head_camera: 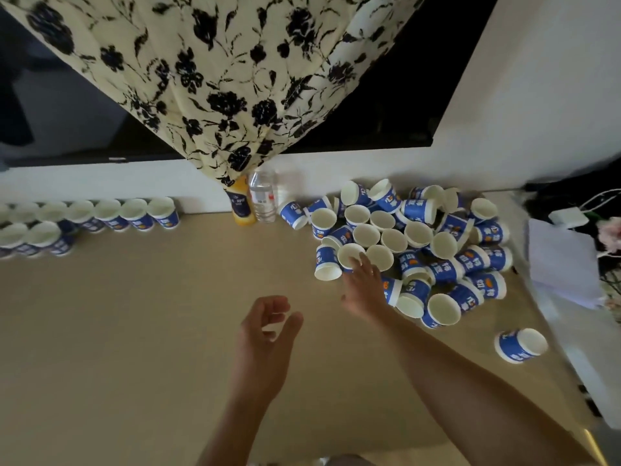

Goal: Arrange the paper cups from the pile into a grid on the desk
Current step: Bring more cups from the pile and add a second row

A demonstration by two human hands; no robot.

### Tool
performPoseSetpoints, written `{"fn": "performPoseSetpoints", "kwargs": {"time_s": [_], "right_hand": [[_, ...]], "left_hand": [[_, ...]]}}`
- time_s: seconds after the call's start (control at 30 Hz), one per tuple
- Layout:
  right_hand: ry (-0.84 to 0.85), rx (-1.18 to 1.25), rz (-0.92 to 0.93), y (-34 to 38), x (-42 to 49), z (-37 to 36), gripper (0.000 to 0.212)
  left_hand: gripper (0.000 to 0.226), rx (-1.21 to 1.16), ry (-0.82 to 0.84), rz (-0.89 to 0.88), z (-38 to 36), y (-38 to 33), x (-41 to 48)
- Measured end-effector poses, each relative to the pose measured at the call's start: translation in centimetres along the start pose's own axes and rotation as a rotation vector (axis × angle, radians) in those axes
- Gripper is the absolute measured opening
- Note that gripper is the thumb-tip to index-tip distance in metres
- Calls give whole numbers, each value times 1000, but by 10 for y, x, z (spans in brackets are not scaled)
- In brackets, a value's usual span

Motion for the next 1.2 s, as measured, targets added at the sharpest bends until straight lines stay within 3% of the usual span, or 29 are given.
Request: {"fn": "performPoseSetpoints", "kwargs": {"time_s": [0.2, 0.37, 0.47, 0.6, 0.77, 0.87, 0.97, 1.1, 1.2], "right_hand": [[33, -56, 49, -11, 9, -5, 53], [-70, 44, 123, -19, -5, 11, 57], [-113, 262, 205, -25, -26, 22, 55], [-192, 785, 308, -31, -72, 42, 43], [24, 991, 322, -24, -112, 76, 35], [48, 1060, 357, -20, -124, 85, 35], [83, 1089, 370, -20, -127, 89, 33], [-13, 1057, 244, -38, -107, 64, 29], [-146, 576, 45, -61, -73, 26, 45]], "left_hand": [[23, 14, -4, 6, -7, -2, 2], [23, 50, -3, 21, -8, 3, 6], [21, 100, 20, 34, -17, 7, 12], [49, 254, 108, -32, -37, 12, 16], [96, 415, 282, -75, -58, 14, 16], [76, 385, 305, -100, -65, 20, 14], [50, 358, 273, -104, -67, 23, 10], [52, 343, 223, -34, -57, 31, 6], [51, 327, 170, 3, -47, 40, 4]]}}
Point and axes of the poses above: each hand's wrist, its own x-axis towards the middle knuckle, its own z-axis out of the back of the hand, y = z × x, the point moved 3 cm from there along x, towards the middle knuckle, and after that the axes turned 3 degrees about -z, right-handed, at the moved point
